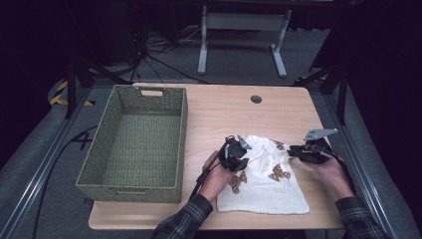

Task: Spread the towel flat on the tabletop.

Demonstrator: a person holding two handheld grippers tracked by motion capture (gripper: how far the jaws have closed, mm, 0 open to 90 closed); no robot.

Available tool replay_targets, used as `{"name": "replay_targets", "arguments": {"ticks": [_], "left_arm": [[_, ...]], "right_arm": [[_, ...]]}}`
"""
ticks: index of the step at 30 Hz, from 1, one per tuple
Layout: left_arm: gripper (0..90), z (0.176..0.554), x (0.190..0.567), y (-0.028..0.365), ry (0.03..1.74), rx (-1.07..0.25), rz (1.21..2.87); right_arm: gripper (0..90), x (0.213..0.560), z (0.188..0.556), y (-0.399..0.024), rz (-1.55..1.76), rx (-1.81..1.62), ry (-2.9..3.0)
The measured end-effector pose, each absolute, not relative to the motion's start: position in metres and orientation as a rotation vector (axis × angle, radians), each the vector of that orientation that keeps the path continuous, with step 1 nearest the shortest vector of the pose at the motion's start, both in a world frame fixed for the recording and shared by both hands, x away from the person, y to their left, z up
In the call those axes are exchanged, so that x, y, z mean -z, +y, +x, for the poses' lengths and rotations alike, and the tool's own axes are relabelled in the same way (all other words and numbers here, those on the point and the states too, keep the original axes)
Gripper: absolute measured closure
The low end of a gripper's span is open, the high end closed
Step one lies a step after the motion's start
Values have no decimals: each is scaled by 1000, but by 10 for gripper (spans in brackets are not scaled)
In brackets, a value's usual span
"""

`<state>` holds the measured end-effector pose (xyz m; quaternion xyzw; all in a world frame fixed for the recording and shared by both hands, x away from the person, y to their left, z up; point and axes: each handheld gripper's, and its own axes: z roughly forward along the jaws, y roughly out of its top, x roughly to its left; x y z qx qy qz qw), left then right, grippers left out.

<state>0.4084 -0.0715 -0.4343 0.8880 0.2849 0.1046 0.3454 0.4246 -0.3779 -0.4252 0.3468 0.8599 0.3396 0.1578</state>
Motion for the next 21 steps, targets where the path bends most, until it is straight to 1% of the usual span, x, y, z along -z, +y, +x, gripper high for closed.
{"name": "replay_targets", "arguments": {"ticks": [3, 4, 5, 8, 12, 15, 16, 19, 21], "left_arm": [[691, 411, 436, -75, 737, -263, 2315], [691, 411, 436, -75, 737, -263, 2315], [691, 414, 437, -78, 726, -262, 2319], [679, 417, 437, -84, 703, -263, 2336], [643, 422, 441, -92, 681, -264, 2364], [644, 425, 449, -97, 676, -256, 2398], [653, 425, 449, -97, 676, -256, 2398], [760, 427, 452, -97, 676, -287, 2401], [831, 428, 451, -95, 693, -277, 2390]], "right_arm": [[778, 417, 418, -379, 980, -1046, 2452], [778, 417, 418, -379, 980, -1046, 2452], [805, 415, 412, -378, 972, -1093, 2459], [843, 417, 406, -373, 950, -1112, 2491], [845, 423, 401, -367, 928, -1123, 2544], [845, 426, 400, -363, 918, -1120, 2570], [845, 426, 400, -363, 918, -1120, 2570], [859, 430, 399, -359, 911, -1102, 2599], [863, 433, 400, -357, 911, -1088, 2614]]}}
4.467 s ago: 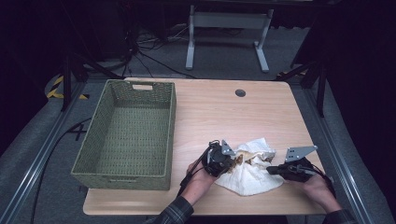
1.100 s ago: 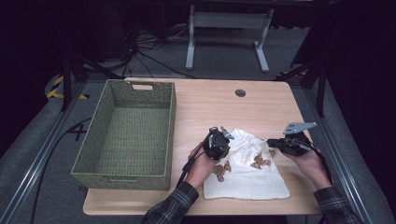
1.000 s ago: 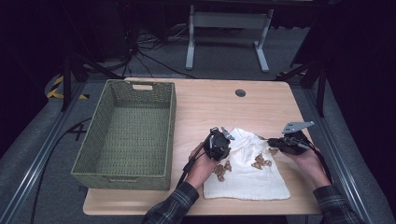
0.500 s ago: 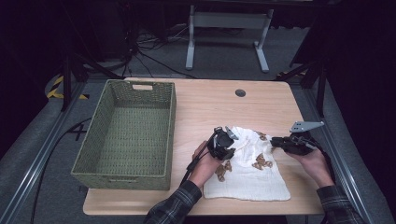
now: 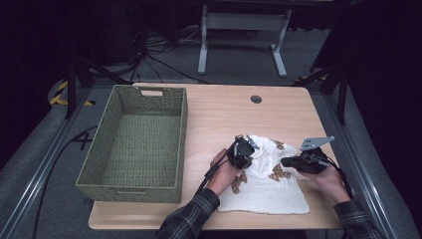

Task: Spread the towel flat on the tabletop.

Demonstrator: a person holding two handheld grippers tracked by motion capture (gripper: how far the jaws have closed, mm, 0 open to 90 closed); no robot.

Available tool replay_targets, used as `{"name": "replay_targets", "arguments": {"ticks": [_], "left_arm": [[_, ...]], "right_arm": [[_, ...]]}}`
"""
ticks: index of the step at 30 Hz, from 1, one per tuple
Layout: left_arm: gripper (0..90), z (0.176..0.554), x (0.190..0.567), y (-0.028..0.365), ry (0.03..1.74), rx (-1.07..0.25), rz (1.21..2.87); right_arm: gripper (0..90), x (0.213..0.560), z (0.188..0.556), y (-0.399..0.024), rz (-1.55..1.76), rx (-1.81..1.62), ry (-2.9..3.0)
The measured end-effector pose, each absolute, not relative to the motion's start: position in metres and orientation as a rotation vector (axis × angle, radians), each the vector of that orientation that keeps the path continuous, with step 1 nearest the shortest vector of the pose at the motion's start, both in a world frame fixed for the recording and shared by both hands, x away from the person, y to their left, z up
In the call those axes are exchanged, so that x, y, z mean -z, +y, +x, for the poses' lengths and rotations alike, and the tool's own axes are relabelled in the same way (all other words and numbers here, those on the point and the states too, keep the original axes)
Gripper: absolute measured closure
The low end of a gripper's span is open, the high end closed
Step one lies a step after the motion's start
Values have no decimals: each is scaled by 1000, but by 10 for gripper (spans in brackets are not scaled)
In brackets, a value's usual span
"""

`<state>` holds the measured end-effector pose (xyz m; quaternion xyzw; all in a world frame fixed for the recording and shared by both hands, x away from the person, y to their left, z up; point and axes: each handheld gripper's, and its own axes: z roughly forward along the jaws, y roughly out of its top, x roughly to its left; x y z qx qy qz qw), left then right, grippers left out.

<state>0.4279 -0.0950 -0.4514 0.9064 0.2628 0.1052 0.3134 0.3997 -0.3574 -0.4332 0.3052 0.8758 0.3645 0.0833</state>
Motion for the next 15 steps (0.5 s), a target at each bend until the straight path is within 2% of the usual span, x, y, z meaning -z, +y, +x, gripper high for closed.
{"name": "replay_targets", "arguments": {"ticks": [5, 15], "left_arm": [[859, 430, 443, -85, 729, -247, 2315], [858, 441, 430, -41, 971, -355, 2182]], "right_arm": [[867, 439, 400, -355, 910, -1057, 2647], [888, 448, 403, -356, 915, -986, 2684]]}}
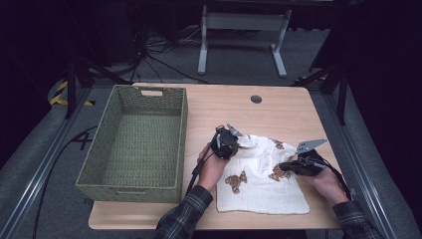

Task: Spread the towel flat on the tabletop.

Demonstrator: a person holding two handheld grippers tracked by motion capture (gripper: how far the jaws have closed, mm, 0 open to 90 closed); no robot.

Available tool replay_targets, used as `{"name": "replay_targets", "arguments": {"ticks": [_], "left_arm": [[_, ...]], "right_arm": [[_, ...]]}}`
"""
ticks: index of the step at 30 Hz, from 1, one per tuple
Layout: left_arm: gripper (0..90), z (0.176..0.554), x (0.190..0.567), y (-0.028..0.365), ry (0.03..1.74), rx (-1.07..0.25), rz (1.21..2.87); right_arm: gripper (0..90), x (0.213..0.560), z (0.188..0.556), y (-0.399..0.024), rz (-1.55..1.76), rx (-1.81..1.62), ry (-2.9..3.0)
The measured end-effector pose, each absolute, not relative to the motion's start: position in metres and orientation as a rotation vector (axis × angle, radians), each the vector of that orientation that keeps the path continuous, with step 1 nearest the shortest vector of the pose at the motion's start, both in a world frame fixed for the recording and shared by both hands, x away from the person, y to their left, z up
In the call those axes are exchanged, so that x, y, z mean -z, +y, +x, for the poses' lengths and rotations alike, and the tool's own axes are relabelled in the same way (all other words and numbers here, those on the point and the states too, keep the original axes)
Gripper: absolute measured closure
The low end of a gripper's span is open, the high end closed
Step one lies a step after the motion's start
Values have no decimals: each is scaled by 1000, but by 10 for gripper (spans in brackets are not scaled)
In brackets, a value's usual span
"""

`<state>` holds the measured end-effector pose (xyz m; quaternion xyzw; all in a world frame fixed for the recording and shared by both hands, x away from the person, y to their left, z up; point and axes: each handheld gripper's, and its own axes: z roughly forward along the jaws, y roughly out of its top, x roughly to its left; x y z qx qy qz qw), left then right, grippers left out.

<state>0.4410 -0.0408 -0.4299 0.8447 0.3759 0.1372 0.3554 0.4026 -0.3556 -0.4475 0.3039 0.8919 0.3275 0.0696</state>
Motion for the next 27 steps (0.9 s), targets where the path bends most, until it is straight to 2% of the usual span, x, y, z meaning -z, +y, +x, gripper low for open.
{"name": "replay_targets", "arguments": {"ticks": [4, 7, 9, 16, 21, 27], "left_arm": [[849, 446, 432, -28, 1046, -389, 2169], [779, 447, 431, -19, 1107, -438, 2139], [747, 444, 426, -18, 1088, -453, 2132], [781, 421, 424, -26, 953, -337, 2209], [835, 401, 432, -30, 880, -281, 2278], [849, 387, 448, -37, 825, -194, 2380]], "right_arm": [[888, 447, 403, -357, 917, -978, 2680], [888, 447, 402, -358, 924, -978, 2676], [888, 445, 402, -359, 922, -979, 2669], [891, 442, 397, -363, 910, -980, 2663], [893, 441, 392, -363, 895, -980, 2669], [896, 445, 382, -366, 888, -923, 2688]]}}
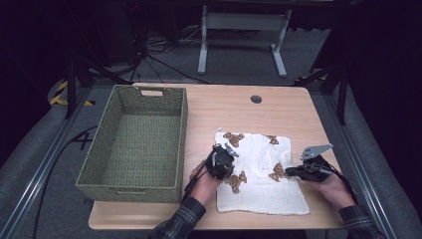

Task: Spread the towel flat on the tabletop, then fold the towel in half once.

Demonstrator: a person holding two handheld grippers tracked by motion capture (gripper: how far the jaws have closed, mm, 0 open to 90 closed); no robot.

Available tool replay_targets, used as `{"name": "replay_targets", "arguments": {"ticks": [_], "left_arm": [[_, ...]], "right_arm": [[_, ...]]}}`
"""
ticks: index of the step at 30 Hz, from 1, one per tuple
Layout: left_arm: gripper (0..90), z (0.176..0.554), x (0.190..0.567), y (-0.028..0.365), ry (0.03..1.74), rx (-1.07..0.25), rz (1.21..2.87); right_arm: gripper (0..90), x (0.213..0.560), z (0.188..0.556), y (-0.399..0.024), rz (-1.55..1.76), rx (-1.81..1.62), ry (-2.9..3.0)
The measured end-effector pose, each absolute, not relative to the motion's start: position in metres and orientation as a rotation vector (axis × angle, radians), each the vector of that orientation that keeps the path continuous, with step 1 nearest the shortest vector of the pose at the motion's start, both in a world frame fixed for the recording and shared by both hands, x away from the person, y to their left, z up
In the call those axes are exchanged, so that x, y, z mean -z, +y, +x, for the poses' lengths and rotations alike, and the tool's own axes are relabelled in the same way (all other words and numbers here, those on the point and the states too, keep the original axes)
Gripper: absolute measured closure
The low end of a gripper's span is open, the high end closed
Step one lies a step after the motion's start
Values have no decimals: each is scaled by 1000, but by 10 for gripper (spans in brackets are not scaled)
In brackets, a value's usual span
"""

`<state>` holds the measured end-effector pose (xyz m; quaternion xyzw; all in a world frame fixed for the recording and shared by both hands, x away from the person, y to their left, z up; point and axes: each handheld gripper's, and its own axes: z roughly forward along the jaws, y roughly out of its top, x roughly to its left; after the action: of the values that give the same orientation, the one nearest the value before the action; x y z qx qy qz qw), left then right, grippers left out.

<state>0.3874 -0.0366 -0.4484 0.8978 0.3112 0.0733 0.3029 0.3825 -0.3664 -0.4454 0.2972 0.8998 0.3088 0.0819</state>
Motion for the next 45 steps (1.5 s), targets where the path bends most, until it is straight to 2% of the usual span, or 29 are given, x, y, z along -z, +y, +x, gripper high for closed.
{"name": "replay_targets", "arguments": {"ticks": [5, 17, 22, 26, 32, 35, 42, 45], "left_arm": [[849, 382, 451, -44, 739, -207, 2411], [852, 363, 452, -51, 634, -135, 2433], [845, 365, 451, -52, 643, -108, 2428], [798, 370, 449, -48, 678, -139, 2392], [642, 385, 443, -37, 742, -125, 2360], [594, 392, 440, -34, 751, -126, 2332], [573, 412, 432, -29, 786, -177, 2274], [563, 423, 431, -30, 803, -170, 2318]], "right_arm": [[895, 445, 375, -370, 885, -899, 2682], [893, 444, 355, -385, 901, -886, 2696], [871, 443, 351, -390, 904, -892, 2697], [828, 441, 354, -392, 925, -937, 2684], [752, 436, 363, -392, 938, -952, 2650], [729, 431, 369, -392, 935, -959, 2618], [705, 423, 387, -391, 959, -989, 2574], [702, 421, 394, -391, 968, -998, 2559]]}}
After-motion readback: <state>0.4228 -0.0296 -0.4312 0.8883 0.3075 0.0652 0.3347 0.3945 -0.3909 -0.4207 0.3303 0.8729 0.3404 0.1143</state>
